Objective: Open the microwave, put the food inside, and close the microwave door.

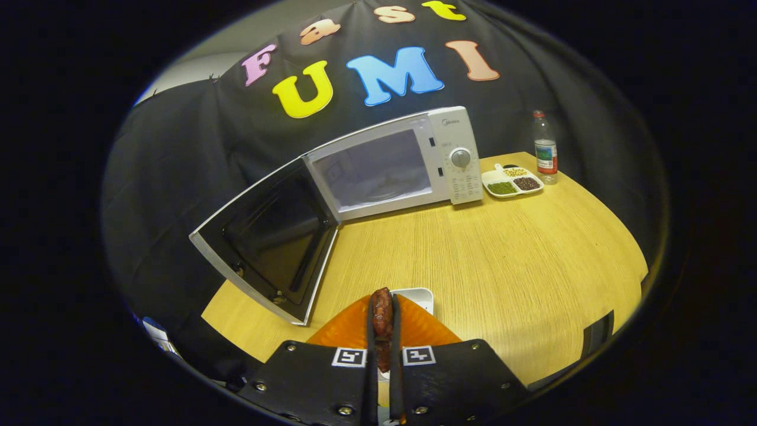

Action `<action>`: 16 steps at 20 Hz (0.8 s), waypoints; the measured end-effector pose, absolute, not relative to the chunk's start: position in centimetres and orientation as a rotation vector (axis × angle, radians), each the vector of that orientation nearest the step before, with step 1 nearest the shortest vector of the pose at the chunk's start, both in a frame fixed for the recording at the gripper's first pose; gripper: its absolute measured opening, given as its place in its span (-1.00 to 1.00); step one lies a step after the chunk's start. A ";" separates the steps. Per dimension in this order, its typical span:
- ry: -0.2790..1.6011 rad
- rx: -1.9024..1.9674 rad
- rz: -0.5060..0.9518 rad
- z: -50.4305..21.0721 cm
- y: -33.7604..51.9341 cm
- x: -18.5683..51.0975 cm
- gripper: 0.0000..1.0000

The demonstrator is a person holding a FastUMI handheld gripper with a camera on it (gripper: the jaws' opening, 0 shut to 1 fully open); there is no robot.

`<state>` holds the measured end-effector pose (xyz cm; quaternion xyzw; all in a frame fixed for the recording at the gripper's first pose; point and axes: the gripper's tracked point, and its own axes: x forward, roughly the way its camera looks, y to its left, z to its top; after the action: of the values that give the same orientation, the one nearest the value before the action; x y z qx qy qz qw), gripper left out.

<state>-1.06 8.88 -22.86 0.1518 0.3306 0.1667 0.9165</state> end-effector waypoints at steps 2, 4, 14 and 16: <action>0.697 0.295 0.368 -23.3 9.3 -0.8 -0.84; 0.693 0.297 0.367 -23.0 9.3 -0.5 -0.84; 0.591 0.341 0.387 -18.3 9.5 3.8 -0.84; 0.578 0.356 0.400 -17.7 9.9 4.8 -0.84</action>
<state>4.79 9.94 -17.71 0.1736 0.2817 0.1946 0.9234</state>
